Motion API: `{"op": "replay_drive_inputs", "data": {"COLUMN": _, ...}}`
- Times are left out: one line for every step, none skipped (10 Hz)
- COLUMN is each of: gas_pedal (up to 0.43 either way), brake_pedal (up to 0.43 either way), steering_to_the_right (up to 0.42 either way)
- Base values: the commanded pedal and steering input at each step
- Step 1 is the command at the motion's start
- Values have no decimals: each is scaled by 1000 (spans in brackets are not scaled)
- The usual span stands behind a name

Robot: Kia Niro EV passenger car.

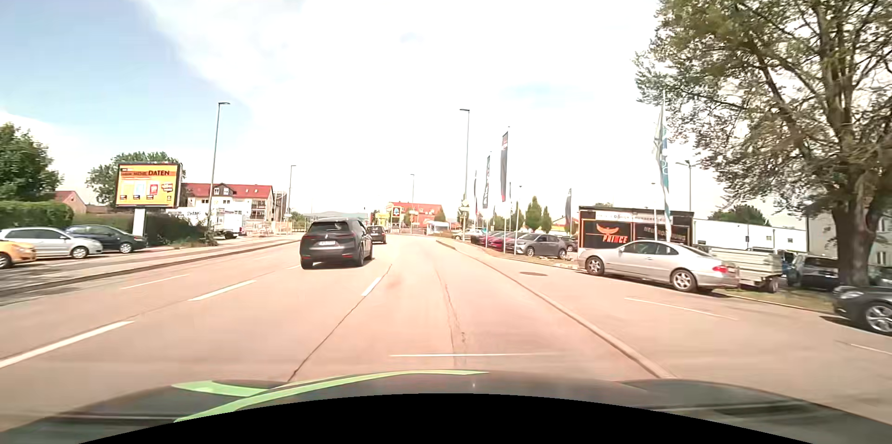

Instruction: Follow the waypoints while adhering to traffic rules and regulations

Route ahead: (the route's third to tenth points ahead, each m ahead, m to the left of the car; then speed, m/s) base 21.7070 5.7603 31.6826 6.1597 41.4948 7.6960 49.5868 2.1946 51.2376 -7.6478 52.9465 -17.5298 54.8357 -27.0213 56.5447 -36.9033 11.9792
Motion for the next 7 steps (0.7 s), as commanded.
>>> {"op": "replay_drive_inputs", "data": {"gas_pedal": 0, "brake_pedal": 159, "steering_to_the_right": -15}}
{"op": "replay_drive_inputs", "data": {"gas_pedal": 0, "brake_pedal": 128, "steering_to_the_right": -15}}
{"op": "replay_drive_inputs", "data": {"gas_pedal": 0, "brake_pedal": 110, "steering_to_the_right": -16}}
{"op": "replay_drive_inputs", "data": {"gas_pedal": 0, "brake_pedal": 98, "steering_to_the_right": -16}}
{"op": "replay_drive_inputs", "data": {"gas_pedal": 0, "brake_pedal": 91, "steering_to_the_right": -16}}
{"op": "replay_drive_inputs", "data": {"gas_pedal": 0, "brake_pedal": 85, "steering_to_the_right": -16}}
{"op": "replay_drive_inputs", "data": {"gas_pedal": 0, "brake_pedal": 85, "steering_to_the_right": -16}}
